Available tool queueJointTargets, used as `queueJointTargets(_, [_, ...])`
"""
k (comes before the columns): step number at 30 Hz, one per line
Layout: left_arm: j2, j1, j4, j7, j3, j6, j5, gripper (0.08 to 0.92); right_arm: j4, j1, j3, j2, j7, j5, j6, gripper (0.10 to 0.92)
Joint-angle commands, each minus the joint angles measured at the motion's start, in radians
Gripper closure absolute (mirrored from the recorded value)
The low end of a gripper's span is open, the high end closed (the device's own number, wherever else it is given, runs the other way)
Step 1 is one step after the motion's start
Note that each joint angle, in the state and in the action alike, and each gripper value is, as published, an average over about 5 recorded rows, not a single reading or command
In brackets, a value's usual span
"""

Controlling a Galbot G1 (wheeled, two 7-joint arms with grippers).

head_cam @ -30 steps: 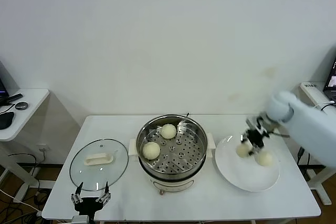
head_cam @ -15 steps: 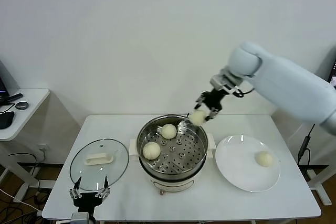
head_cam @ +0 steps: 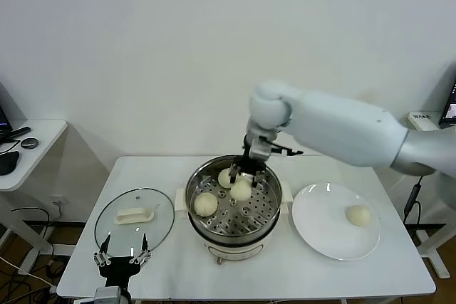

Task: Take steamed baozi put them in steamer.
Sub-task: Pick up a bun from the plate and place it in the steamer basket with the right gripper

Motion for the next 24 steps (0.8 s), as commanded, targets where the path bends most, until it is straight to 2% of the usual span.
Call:
queueJointTargets(1, [-0.008, 0.001, -0.028, 0.0, 0.003, 0.001, 0.001, 0.177, 0.02, -0.032, -0.092, 0.11, 0.036, -0.094, 0.109, 0.504])
queueJointTargets(10, [-0.007, -0.004, -0.031, 0.008, 0.005, 0.002, -0.001, 0.177, 0.013, -0.051, -0.108, 0.161, 0.024, -0.086, 0.086, 0.502])
queueJointTargets(22, [-0.008, -0.015, -0.037, 0.019, 0.003, 0.008, -0.008, 0.177, 0.044, -0.013, -0.126, 0.159, -0.03, 0.01, -0.004, 0.502])
queueJointTargets(24, [-0.007, -0.016, -0.038, 0.02, 0.002, 0.01, -0.01, 0.177, 0.065, -0.004, -0.129, 0.151, -0.035, 0.02, -0.035, 0.479])
